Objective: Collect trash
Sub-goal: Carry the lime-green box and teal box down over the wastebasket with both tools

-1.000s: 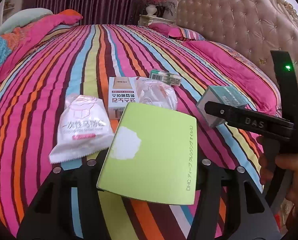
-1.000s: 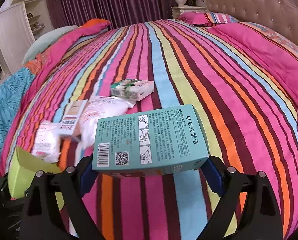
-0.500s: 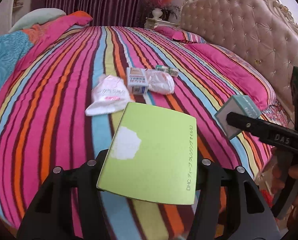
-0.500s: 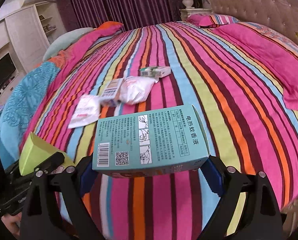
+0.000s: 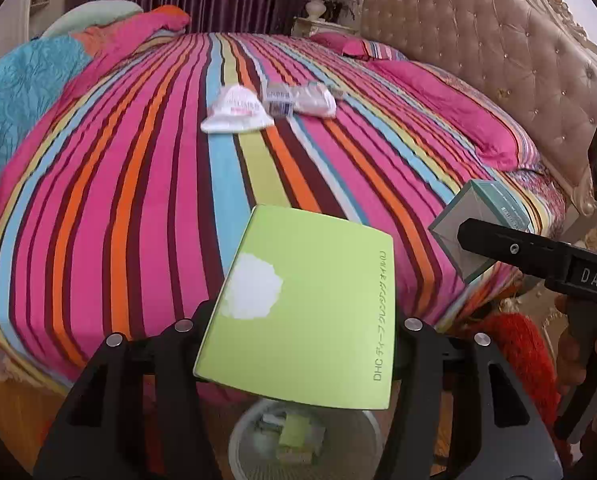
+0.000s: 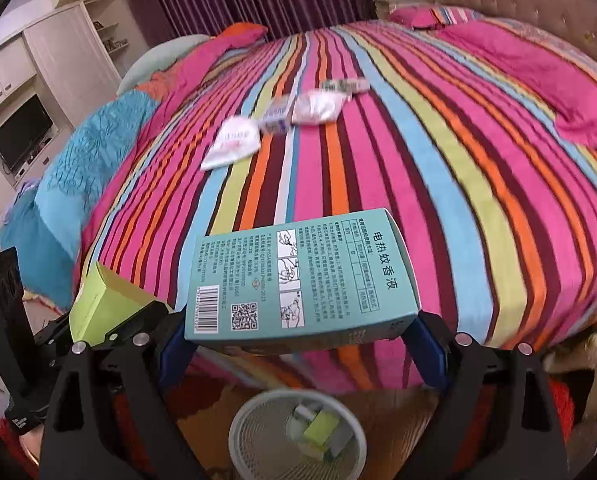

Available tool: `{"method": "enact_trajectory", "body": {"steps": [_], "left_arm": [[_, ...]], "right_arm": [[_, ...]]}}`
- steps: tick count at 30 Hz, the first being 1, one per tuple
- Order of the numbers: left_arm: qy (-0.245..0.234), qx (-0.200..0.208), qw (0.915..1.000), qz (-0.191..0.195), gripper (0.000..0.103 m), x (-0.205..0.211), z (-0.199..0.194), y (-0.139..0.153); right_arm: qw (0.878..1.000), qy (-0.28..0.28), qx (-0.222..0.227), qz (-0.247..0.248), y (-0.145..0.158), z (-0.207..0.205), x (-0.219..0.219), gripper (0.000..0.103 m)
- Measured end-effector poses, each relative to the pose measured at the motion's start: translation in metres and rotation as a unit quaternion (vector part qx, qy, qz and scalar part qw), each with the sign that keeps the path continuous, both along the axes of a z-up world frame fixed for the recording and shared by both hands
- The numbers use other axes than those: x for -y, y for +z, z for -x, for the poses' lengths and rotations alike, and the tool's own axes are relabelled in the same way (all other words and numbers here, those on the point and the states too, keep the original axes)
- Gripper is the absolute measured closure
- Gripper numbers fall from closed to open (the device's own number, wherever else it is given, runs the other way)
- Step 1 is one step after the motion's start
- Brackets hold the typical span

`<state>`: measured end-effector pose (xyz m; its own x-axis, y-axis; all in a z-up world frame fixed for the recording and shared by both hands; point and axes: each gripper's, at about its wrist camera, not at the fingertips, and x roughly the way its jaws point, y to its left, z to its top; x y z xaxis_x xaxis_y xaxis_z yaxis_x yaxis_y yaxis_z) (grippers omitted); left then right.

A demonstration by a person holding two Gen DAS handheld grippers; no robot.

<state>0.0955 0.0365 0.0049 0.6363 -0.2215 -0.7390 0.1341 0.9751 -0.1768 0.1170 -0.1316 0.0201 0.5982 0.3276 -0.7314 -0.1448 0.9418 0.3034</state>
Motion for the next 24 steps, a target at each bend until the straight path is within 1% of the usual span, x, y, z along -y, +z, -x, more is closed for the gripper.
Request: {"method": "enact_trajectory", "body": {"steps": [8,10,14,17,20,24], "left_arm": [[-0.005,-0.029,0.9996,-0.007,0.048,0.001,0.036,-0.018],[-0.005,-0.038,0.9993,-0.002,0.048,0.001,0.043,-0.024],[-0.003,-0.070,0.9975,0.009,0.048,0.004,0.050,-0.041],[0.000,-0.101,0.9946,0.023,0.048,0.005,0.054,-0.059],[0.003,-0.141,0.9895,0.032,0.048,0.005,0.056,-0.081],[0.007,-0.182,0.9823,0.043,0.048,0.004,0.055,-0.101]], "right_arm": [[0.999,-0.005,-0.037,0.001,-0.021,0.030,0.001,0.018],[0.999,-0.004,-0.049,-0.001,-0.028,0.036,-0.001,0.018],[0.996,0.003,-0.092,-0.016,-0.049,0.042,-0.006,0.018],[0.990,0.008,-0.137,-0.035,-0.071,0.046,-0.008,0.018],[0.978,0.011,-0.196,-0.064,-0.099,0.048,-0.007,0.018],[0.964,0.006,-0.254,-0.080,-0.127,0.051,-0.005,0.018]]}}
